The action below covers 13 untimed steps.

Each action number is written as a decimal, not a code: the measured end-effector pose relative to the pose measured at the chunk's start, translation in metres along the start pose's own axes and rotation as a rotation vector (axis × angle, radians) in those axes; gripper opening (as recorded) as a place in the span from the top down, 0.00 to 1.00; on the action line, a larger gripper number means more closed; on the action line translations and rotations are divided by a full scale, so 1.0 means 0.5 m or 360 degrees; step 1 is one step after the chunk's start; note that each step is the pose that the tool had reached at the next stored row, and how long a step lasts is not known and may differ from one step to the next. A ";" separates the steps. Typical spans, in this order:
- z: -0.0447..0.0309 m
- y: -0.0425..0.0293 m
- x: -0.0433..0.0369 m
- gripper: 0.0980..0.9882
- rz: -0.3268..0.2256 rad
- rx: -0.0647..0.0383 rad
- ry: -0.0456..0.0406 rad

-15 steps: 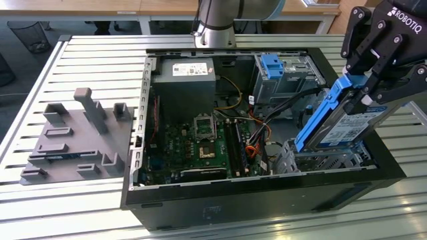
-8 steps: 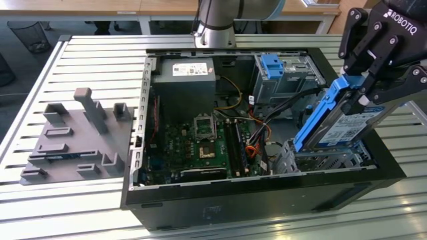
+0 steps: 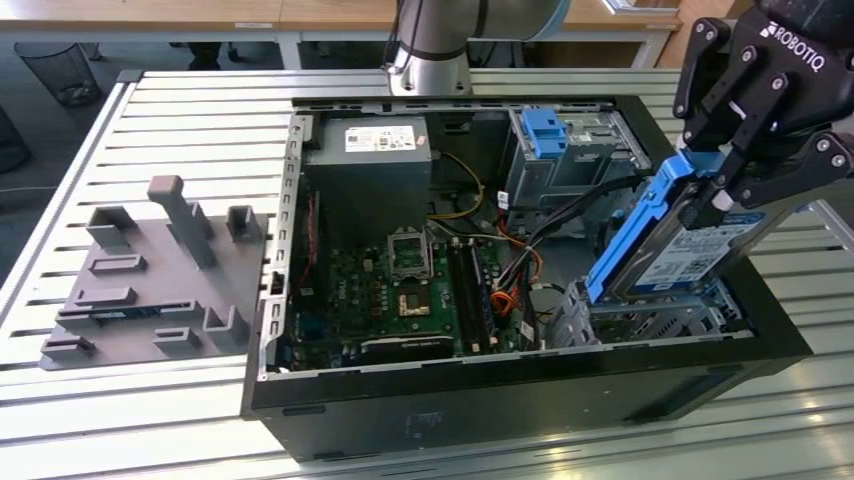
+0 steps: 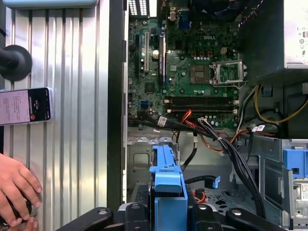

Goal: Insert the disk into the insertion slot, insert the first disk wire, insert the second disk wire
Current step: 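Insert the disk into the insertion slot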

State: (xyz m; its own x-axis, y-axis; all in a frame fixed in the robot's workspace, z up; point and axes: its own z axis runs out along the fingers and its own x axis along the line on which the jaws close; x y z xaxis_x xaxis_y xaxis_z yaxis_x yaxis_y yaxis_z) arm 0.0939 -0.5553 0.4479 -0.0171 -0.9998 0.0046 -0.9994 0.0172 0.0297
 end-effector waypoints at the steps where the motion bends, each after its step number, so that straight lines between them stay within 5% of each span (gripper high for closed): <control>1: 0.000 0.000 -0.001 0.70 0.0000 0.0001 0.0000; 13: 0.011 0.001 -0.007 0.70 0.0000 0.0003 0.0000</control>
State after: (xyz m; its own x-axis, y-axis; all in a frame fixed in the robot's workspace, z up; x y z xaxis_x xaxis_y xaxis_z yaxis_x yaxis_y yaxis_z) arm 0.0935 -0.5518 0.4422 -0.0171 -0.9998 0.0047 -0.9995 0.0173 0.0280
